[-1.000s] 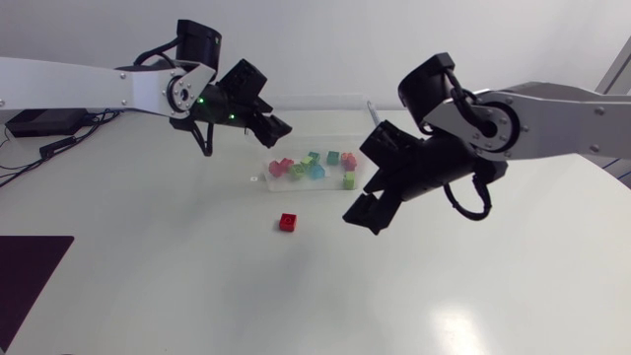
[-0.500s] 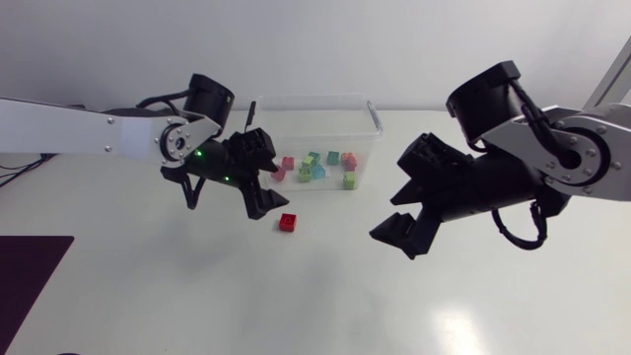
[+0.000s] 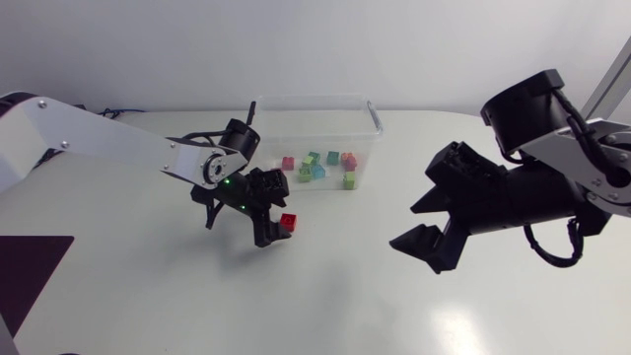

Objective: Place the duplo bricks in the container

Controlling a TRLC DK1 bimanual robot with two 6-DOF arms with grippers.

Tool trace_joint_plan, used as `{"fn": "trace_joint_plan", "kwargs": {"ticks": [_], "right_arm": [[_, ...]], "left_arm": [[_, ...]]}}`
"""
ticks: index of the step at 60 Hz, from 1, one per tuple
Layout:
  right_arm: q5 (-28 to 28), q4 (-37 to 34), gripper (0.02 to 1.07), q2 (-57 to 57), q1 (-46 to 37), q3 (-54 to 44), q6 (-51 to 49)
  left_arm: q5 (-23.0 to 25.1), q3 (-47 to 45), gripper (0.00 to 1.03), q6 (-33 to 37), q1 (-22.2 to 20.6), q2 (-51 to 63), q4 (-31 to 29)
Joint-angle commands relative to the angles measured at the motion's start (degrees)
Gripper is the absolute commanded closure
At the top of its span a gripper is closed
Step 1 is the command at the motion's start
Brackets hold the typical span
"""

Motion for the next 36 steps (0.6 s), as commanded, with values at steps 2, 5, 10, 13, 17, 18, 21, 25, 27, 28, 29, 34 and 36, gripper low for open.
{"fn": "trace_joint_plan", "kwargs": {"ticks": [2,5,10,13,17,18,21,25,27,28,29,34,36], "right_arm": [[-0.54,-1.13,0.07,-0.85,-0.25,-1.78,-1.25],[-0.63,-1.13,0.07,-1.02,-0.25,-1.95,-1.17],[-0.90,-1.21,0.07,-1.38,-0.87,-1.95,-1.25],[-0.90,-1.30,0.07,-1.55,-0.96,-1.95,-1.25],[-0.90,-1.48,0.07,-1.90,-1.22,-1.95,-1.34],[-0.90,-1.57,0.07,-1.99,-1.31,-1.86,-1.43],[-0.98,-1.83,0.07,-2.08,-1.48,-1.78,-1.61],[-1.07,-2.18,0.07,-2.43,-1.75,-1.60,-1.78],[-1.16,-2.45,0.07,-2.61,-1.92,-1.42,-1.87],[-1.25,-2.53,0.07,-2.69,-2.01,-1.42,-1.87],[-1.42,-2.62,0.07,-2.87,-2.10,-1.34,-1.96],[-1.42,-3.06,0.07,-3.66,-2.45,-1.16,-1.96],[-1.42,-3.24,0.07,-3.93,-2.54,-1.07,-1.96]], "left_arm": [[0.27,1.71,0.07,2.23,-0.84,2.15,-0.42],[0.27,1.80,0.10,2.23,-1.19,2.94,-0.42],[0.19,1.45,0.25,2.23,-1.80,3.38,-0.42],[0.19,1.36,0.44,2.23,-1.80,3.73,-0.51],[0.19,1.27,0.65,2.23,-1.89,3.99,-0.95],[0.19,1.18,0.75,2.23,-1.89,4.08,-1.04],[0.01,0.92,0.89,2.32,-1.80,4.08,-1.13],[-0.17,0.74,0.89,2.67,-1.72,3.90,-2.80],[-0.25,0.74,0.90,2.94,-1.63,3.55,-3.85],[-0.25,0.74,0.90,2.94,-1.63,3.29,-4.29],[-0.34,0.65,0.90,3.02,-1.54,2.94,-4.55],[-0.34,-0.14,0.91,2.94,-1.28,-0.31,-6.05],[-0.25,-0.40,0.91,2.94,-1.28,-2.34,-7.01]]}}
